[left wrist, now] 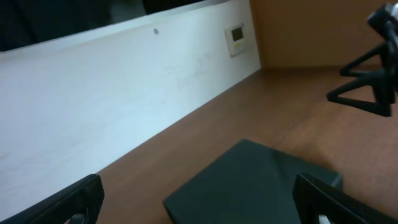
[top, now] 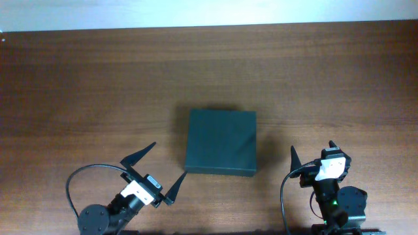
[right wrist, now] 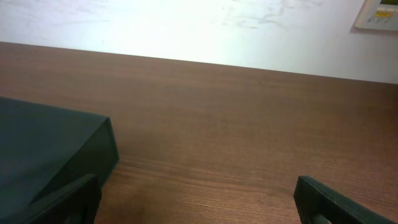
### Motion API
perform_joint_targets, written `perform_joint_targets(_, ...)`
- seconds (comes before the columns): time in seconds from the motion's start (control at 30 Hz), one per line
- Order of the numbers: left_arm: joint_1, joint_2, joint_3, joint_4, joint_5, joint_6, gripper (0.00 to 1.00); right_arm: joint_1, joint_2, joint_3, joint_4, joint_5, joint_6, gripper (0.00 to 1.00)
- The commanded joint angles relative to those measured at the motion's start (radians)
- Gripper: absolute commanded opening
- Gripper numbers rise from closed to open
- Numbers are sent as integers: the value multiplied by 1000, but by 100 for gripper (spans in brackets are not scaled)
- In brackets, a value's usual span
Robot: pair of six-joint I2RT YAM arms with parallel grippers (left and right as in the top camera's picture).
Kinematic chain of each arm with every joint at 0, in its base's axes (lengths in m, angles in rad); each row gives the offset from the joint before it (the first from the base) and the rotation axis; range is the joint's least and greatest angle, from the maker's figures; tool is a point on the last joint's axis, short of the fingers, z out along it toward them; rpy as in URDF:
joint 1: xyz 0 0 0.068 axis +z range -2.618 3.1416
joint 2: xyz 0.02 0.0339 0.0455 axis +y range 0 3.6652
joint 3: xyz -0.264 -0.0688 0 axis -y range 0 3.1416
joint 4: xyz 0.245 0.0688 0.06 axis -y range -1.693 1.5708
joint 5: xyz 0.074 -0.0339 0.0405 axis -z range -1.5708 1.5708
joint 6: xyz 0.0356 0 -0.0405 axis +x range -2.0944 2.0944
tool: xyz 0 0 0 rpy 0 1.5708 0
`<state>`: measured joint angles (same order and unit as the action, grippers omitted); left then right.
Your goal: Pack container
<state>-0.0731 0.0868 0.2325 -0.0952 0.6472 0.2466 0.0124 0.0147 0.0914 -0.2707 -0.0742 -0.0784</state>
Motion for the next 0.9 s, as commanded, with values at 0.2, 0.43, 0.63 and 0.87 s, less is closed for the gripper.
perform_joint_targets(0.2, -6, -45, -33, 1, -99, 126, 99, 7, -11, -9, 3, 16, 0, 99)
perform_joint_targets(0.43, -6, -82, -42, -117, -122, 152, 99, 7, -11, -9, 3, 16, 0, 99)
perform_joint_targets(0.63, -11, -82, -55, -146, -143, 119, 99, 7, -11, -9, 3, 16, 0, 99)
perform_joint_targets(0.87, -19, -82, -57, -202, -417, -190, 99, 7, -11, -9, 3, 16, 0, 99)
